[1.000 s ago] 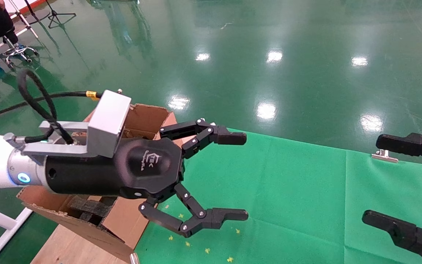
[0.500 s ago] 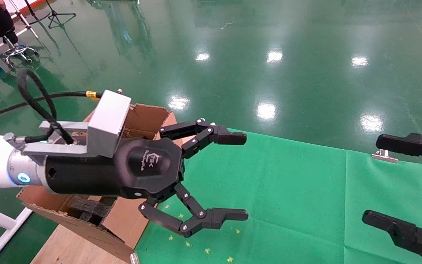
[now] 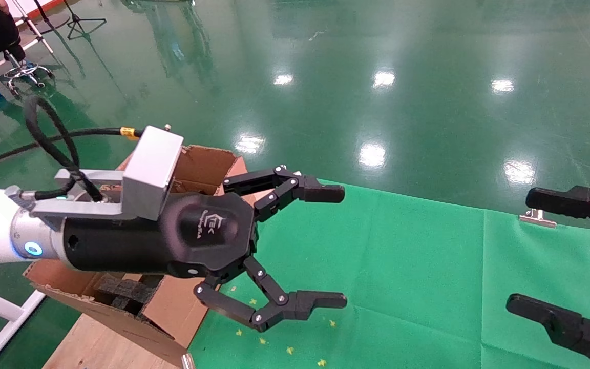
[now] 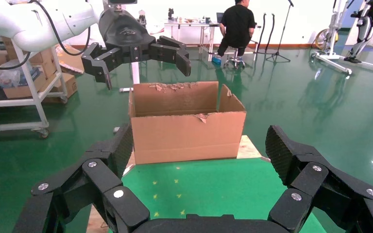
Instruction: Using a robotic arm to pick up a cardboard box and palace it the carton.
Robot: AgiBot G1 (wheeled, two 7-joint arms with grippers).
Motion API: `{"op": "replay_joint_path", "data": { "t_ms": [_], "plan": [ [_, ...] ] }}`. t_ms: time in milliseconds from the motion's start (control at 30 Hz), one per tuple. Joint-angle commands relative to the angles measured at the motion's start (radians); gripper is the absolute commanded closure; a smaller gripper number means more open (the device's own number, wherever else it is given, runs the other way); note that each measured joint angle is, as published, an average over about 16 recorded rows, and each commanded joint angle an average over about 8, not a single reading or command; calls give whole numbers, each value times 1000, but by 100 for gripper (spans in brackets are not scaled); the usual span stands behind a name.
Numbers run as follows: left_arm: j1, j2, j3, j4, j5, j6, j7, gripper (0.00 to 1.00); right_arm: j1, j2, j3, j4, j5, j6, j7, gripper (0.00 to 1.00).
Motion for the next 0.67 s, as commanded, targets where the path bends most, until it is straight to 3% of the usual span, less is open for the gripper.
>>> {"op": "replay_joint_path", "data": {
  "t_ms": [33, 667],
  "plan": [
    [0, 0, 0, 0, 0, 0, 0, 0, 0, 0, 0, 0, 0, 0, 0, 0],
    [0, 0, 0, 0, 0, 0, 0, 0, 0, 0, 0, 0, 0, 0, 0, 0]
  ]
}}
